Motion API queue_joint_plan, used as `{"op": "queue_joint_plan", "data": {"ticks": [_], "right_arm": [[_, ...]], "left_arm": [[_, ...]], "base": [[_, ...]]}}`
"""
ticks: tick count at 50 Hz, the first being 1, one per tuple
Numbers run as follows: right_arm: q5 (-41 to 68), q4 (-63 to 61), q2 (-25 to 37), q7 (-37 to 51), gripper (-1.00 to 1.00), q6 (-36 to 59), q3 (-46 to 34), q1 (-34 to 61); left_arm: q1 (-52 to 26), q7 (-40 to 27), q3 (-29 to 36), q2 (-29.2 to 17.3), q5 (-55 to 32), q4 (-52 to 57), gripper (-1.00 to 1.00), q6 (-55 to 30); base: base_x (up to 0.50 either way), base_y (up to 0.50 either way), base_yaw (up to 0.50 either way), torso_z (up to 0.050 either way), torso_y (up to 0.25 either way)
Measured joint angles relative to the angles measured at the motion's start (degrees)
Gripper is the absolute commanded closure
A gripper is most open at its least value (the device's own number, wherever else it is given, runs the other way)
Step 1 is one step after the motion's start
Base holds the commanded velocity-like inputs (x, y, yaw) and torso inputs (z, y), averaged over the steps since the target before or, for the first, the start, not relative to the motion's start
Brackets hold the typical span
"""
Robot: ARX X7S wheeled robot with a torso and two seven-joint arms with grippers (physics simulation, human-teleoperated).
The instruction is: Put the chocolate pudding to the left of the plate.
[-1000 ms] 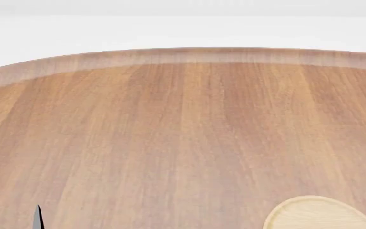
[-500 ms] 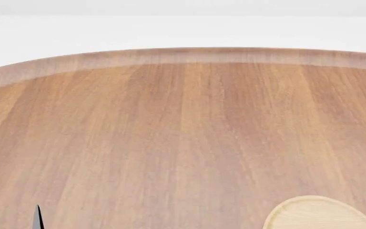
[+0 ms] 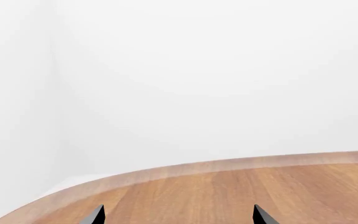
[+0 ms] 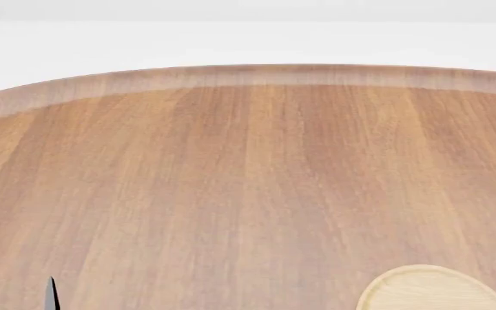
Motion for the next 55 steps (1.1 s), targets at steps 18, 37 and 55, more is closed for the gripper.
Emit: {"op": "queue_joint_plan", "data": {"ticks": [18,37,55], "right_arm": [[0.4,-3.5,0.3,0.2,1.0,2.5,-0.9,0.1],[3.1,-21.5,6.9,3.2,1.0,11.3,1.8,4.3],[3.2,-25.1,7.9,3.0,1.0,16.2,3.0,10.1]], "left_arm": [[0.0,-0.3,0.2,-0.2,-0.1,0.1,-1.0,0.0],[0.1,-0.5,0.5,-0.6,-0.2,0.4,-1.0,-0.2],[-0.1,-0.7,0.8,-0.8,-0.2,0.3,-1.0,-0.2]], "base": [[0.0,0.0,0.0,0.0,0.0],[0.0,0.0,0.0,0.0,0.0],[0.0,0.0,0.0,0.0,0.0]]}}
